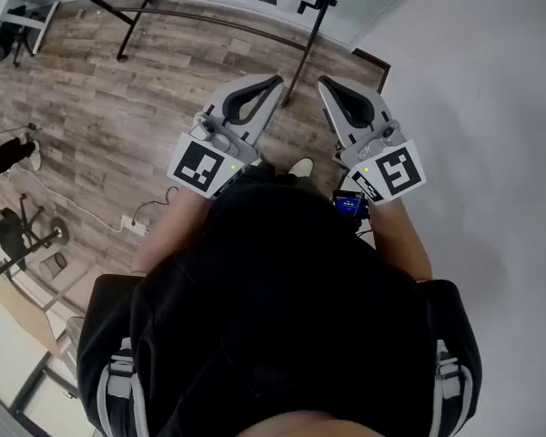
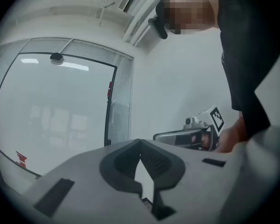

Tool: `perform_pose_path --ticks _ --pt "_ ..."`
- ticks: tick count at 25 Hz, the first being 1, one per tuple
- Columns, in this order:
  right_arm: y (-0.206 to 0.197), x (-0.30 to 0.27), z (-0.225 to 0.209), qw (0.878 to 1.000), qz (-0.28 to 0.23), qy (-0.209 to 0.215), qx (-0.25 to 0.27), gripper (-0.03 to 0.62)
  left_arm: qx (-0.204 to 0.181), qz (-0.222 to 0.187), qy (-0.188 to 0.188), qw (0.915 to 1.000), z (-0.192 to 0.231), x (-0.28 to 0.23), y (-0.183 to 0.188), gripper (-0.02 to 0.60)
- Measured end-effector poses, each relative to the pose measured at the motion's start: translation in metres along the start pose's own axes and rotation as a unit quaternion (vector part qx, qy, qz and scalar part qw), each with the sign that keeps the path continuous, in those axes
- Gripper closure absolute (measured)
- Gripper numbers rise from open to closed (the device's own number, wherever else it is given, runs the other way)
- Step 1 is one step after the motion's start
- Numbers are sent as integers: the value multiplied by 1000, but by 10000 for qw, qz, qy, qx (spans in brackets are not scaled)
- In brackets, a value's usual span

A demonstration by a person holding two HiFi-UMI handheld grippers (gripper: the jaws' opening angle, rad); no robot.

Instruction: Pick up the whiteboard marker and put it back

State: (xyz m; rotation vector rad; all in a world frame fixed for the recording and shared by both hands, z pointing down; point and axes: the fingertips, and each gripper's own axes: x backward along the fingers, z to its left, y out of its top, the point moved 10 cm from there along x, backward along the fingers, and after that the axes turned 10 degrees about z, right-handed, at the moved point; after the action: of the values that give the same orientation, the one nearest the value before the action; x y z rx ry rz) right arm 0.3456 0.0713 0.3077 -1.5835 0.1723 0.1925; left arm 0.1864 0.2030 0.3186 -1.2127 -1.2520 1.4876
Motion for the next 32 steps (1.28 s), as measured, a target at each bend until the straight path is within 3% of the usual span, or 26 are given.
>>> perform_pose_path --ticks 21,32 --pt "8 -47 50 9996 89 259 -20 600 100 -4 306 9995 31 61 -6 578" --pt "16 -88 78 9996 138 250 -55 600 201 -144 204 9995 64 96 -7 578"
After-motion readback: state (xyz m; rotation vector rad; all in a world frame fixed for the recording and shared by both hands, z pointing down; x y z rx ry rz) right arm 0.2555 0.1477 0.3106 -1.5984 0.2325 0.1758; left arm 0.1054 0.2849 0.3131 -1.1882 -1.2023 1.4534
